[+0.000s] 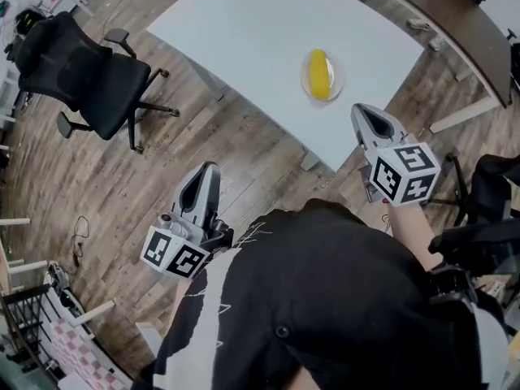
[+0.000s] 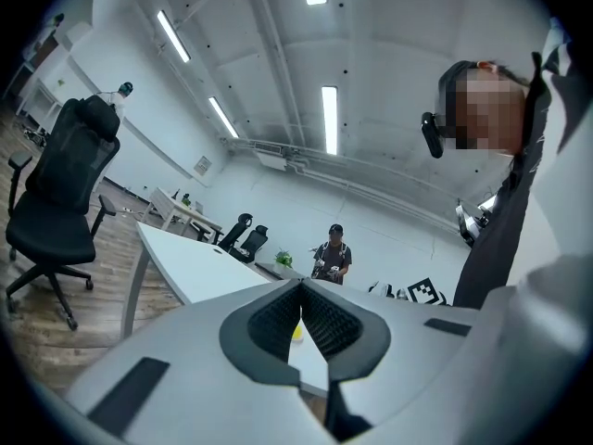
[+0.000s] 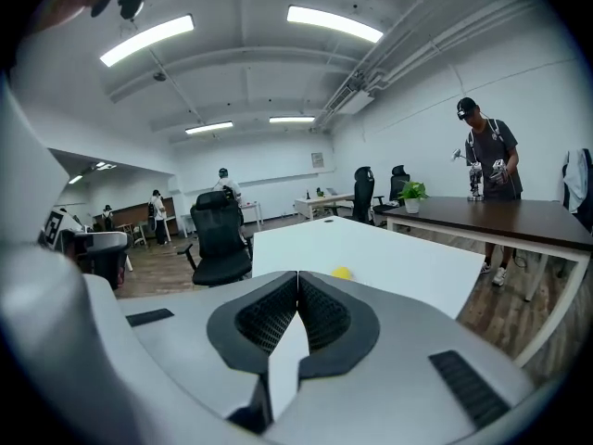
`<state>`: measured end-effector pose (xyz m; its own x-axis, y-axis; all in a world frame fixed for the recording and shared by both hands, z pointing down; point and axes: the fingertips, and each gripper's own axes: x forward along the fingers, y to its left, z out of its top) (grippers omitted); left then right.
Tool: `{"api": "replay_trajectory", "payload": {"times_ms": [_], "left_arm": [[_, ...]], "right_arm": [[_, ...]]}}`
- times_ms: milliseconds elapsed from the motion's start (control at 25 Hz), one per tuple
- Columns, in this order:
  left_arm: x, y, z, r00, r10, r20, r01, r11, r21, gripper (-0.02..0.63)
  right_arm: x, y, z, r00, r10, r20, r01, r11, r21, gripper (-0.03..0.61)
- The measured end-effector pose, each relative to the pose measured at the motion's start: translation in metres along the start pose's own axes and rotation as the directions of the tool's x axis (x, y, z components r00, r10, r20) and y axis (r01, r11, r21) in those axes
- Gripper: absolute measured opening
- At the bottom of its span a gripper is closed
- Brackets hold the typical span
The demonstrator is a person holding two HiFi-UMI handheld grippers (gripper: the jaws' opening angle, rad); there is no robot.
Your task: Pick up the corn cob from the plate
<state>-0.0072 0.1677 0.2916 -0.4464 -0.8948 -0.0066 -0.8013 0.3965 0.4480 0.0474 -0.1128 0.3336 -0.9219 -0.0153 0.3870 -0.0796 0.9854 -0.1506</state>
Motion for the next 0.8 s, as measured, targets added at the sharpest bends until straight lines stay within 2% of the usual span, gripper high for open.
{"api": "replay_trajectory", "payload": {"times_ms": [160, 360, 800], "left_arm": [[-0.003, 0.008, 0.000, 1.000, -0.005, -0.012, 0.006, 1.000, 0.019, 0.014], [-0.003, 0.024, 0.000, 0.998, -0.005, -0.065, 0.011, 0.996, 0.092, 0.014], [0.022, 0.066, 0.016, 0.996, -0.035, -0.082, 0.042, 0.996, 0.080, 0.015]], "right_arm": [[0.008, 0.005, -0.007, 0.999, -0.009, -0.043, 0.007, 0.999, -0.040, 0.015], [0.022, 0.003, -0.011, 0.996, -0.035, -0.080, 0.030, 0.998, -0.061, 0.015], [0.076, 0.007, -0.025, 0.987, -0.018, -0.158, 0.010, 0.999, -0.046, 0.017]]}}
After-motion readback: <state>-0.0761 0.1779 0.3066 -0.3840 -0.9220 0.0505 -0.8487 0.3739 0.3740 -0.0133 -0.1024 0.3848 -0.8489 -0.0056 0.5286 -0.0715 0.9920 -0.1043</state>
